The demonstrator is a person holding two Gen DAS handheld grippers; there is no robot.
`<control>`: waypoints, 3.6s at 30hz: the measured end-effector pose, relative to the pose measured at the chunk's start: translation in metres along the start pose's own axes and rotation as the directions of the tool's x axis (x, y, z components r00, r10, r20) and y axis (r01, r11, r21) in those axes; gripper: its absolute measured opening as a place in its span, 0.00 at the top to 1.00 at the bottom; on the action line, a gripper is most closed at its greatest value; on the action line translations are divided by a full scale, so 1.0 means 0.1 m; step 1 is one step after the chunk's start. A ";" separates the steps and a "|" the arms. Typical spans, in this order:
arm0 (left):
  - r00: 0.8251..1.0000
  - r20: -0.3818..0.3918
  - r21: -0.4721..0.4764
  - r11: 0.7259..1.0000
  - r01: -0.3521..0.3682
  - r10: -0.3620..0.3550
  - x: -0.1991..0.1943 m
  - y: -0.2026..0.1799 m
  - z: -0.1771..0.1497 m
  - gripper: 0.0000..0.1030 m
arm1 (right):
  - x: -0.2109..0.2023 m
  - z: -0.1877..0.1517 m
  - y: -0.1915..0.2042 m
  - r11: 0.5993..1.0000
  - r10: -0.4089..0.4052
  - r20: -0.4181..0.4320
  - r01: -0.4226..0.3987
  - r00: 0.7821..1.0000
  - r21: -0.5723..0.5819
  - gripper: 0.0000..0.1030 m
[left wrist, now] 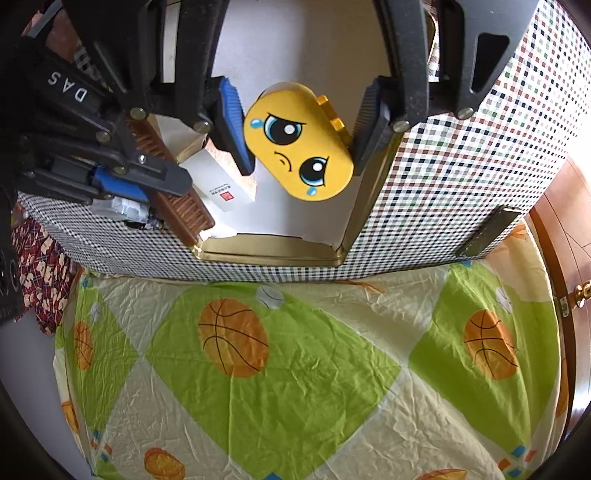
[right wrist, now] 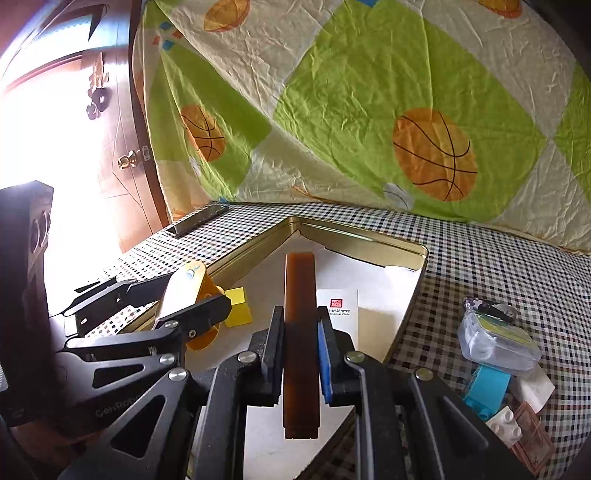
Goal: Organize rigid objects
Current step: 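Open the left gripper on the face block while the right gripper releases the comb into the tin, then move both grippers away from the tin toward the loose blocks and picture frame, then grasp the white moon block with the left gripper while the right gripper grasps the copper picture frame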
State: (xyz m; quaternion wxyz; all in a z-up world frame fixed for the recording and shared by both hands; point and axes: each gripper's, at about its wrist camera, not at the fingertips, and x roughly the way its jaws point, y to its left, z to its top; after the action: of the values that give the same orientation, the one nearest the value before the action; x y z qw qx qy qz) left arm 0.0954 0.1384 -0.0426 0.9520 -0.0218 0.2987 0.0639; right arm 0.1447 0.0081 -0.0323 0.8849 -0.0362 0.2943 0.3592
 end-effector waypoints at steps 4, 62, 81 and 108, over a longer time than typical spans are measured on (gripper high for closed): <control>0.999 -0.047 0.026 1.000 -0.012 0.013 0.13 0.00 0.04 0.50 | 0.17 0.06 0.01 1.000 -0.007 -0.036 0.006 0.999 -0.019 0.83; 0.982 -0.128 0.182 0.970 0.164 -0.142 0.12 -1.57 -0.24 0.11 | -0.63 -0.92 -1.60 0.973 -0.196 -0.248 0.219 0.949 0.068 0.41; 0.958 -0.146 0.181 0.946 0.270 -0.245 0.15 -1.82 -0.22 0.10 | -0.69 -0.95 -1.68 0.974 -0.145 -0.212 0.177 0.967 0.140 0.53; 0.932 -0.185 0.181 0.921 0.344 -0.312 0.30 -2.00 -0.14 0.71 | -1.15 -0.97 -1.85 0.926 -0.257 -0.013 0.251 0.966 0.281 0.53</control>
State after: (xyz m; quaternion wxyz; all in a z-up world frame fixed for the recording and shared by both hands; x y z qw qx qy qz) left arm 0.1384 -0.0573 -0.0705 0.9203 0.0246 0.3678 -0.1308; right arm 0.1528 -0.2267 -0.0769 0.9235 0.0560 0.3246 0.1967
